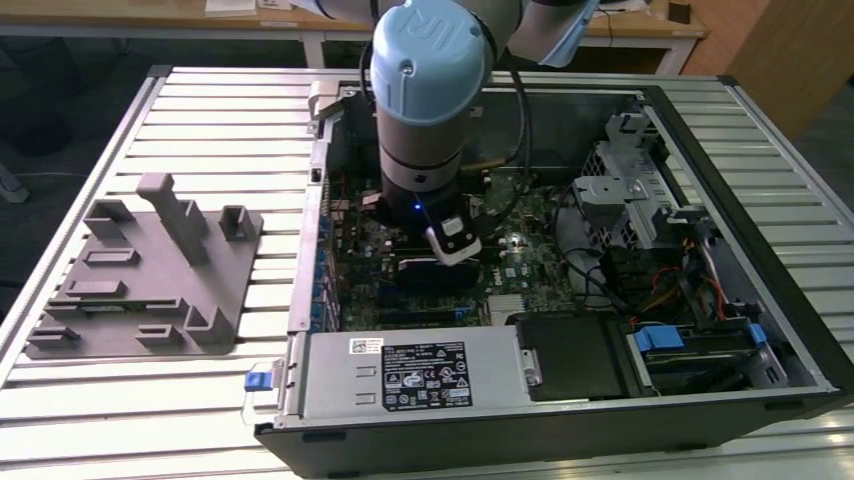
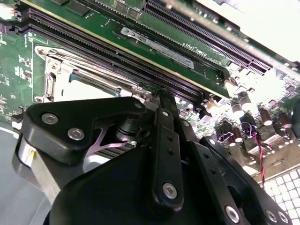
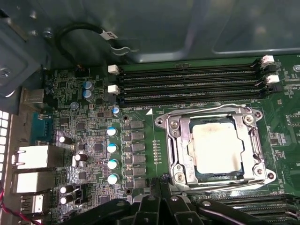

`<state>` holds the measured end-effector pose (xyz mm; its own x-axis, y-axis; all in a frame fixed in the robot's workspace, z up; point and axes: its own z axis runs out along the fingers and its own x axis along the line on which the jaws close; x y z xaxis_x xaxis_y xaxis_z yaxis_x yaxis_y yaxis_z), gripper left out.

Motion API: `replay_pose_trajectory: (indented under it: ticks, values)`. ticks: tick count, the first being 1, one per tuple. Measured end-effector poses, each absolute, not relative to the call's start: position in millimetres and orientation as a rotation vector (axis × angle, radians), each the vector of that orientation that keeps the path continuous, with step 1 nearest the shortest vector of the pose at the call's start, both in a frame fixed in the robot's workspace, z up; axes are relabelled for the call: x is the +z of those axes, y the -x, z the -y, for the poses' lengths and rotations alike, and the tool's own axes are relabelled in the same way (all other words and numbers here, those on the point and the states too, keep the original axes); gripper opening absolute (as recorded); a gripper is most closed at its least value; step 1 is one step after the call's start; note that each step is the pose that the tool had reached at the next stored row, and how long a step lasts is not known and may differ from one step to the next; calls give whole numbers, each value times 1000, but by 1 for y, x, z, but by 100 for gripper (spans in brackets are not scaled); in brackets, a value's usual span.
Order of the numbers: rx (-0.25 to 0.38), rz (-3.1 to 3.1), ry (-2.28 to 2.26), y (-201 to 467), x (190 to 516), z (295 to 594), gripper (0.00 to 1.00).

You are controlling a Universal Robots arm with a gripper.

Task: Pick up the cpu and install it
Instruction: 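Install the second cpu locking lever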

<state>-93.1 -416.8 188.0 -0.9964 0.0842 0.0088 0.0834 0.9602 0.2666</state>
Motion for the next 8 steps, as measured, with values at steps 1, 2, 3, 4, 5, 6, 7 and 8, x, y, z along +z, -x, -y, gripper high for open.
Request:
replay_pose_trajectory:
  ticks: [1, 2, 3, 4, 5, 6, 7, 8]
  values:
    - [423, -3107, -133, 93, 189, 417, 11]
    - [423, -3108, -133, 93, 191, 417, 11]
    - [422, -3108, -133, 93, 193, 417, 11]
    - [422, -3108, -133, 93, 195, 417, 11]
    - [422, -3108, -133, 93, 197, 417, 11]
    - [422, -3108, -133, 93, 199, 417, 11]
    - [422, -3108, -133, 93, 201, 417, 11]
    - [422, -3108, -133, 93, 204, 417, 11]
